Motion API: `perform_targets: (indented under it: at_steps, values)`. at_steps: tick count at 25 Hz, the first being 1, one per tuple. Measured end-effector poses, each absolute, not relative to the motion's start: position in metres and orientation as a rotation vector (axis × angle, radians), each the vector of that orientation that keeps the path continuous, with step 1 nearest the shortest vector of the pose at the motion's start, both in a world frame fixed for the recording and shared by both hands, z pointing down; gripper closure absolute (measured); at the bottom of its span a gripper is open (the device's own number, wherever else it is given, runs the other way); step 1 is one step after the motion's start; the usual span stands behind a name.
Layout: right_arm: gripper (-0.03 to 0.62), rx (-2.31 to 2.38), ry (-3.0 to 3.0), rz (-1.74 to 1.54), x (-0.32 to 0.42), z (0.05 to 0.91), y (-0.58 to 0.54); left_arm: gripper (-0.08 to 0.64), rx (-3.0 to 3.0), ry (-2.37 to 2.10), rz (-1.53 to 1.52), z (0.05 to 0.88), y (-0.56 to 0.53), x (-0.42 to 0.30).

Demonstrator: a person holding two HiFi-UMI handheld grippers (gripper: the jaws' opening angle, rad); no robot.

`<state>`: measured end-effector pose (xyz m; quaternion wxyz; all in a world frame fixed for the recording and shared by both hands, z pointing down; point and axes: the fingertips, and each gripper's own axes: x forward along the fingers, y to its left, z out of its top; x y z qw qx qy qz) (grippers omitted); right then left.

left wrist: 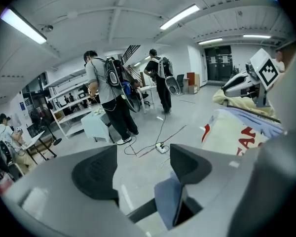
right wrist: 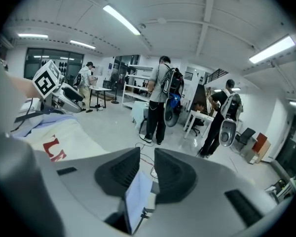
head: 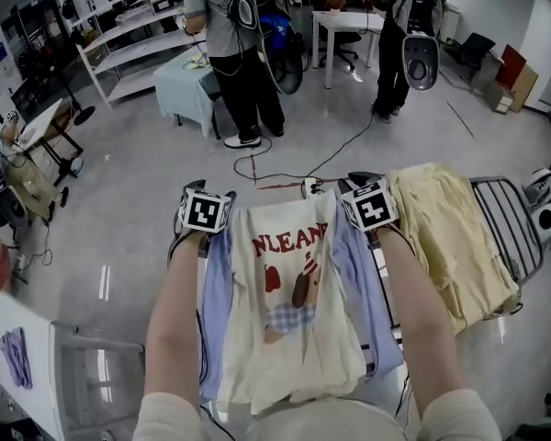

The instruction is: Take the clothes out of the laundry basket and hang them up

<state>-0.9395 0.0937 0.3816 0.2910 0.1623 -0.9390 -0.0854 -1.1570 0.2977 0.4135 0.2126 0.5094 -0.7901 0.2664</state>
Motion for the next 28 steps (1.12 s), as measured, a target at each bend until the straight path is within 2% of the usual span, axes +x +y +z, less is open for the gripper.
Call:
perform_targets:
  at_steps: [4, 8, 15, 28]
  values:
    - [0.497, 0.413, -2.557, -0.251, -0.915, 0.364, 0.116, 0.254, 1.412, -2.27, 0.692, 0.394, 0.316, -1.13]
    - [0.506, 0.39, -2.63, -0.271, -0.881, 0.346, 0.144, 0.346, 1.412, -2.336, 0.581, 0.372, 0.337, -1.086]
    - [0.582, 0.321, -2.747, -0.256, -0.806, 0.317, 0.207, 0.534, 1.43, -2.424, 0.429, 0.348, 0.38, -0.988]
    - [0.591, 0.276, -2.887, -0.152, -0.632, 0.32, 0.299, 0.549, 1.549, -2.454, 0.427, 0.34, 0.441, -0.784]
